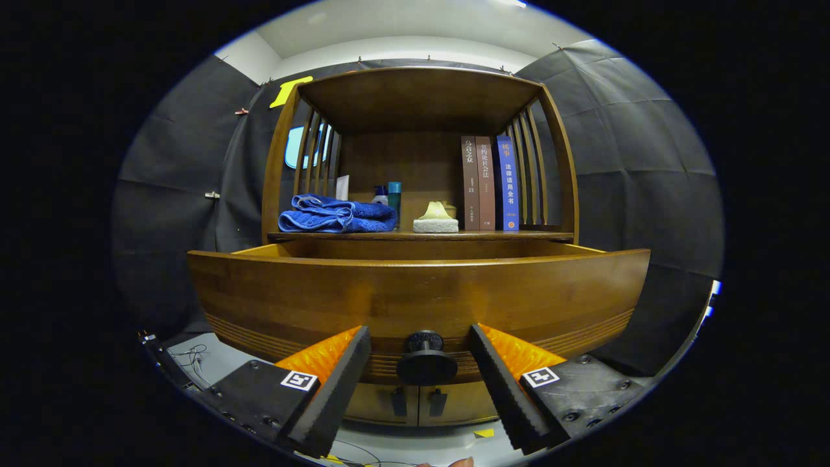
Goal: Pull open the drawer, take out the items inside it, and place them on the countertop above the cabinet.
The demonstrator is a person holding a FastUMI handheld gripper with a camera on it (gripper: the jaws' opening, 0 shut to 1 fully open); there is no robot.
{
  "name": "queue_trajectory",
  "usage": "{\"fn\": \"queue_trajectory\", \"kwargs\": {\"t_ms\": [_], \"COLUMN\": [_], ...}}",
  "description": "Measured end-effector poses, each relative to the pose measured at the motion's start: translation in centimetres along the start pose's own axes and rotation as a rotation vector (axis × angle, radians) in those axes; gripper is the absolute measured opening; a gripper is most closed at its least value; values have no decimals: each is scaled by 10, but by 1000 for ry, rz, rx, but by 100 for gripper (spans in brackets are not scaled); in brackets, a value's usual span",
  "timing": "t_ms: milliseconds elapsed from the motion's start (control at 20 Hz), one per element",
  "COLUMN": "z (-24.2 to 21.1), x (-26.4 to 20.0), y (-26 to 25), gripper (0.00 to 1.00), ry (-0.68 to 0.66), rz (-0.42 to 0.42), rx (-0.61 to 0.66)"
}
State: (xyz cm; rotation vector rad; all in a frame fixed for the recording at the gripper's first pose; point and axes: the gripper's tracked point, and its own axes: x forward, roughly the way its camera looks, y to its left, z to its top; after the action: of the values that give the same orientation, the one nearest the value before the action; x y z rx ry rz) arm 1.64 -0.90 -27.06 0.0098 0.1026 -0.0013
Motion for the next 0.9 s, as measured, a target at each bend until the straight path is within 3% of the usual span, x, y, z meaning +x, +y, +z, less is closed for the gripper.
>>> {"fn": "queue_trajectory", "kwargs": {"t_ms": [250,900], "z": [6,9], "x": [5,96], "y": [-2,1], "gripper": [99,99], "ry": [7,37], "rz": [2,-9], "rx": [6,-9]}}
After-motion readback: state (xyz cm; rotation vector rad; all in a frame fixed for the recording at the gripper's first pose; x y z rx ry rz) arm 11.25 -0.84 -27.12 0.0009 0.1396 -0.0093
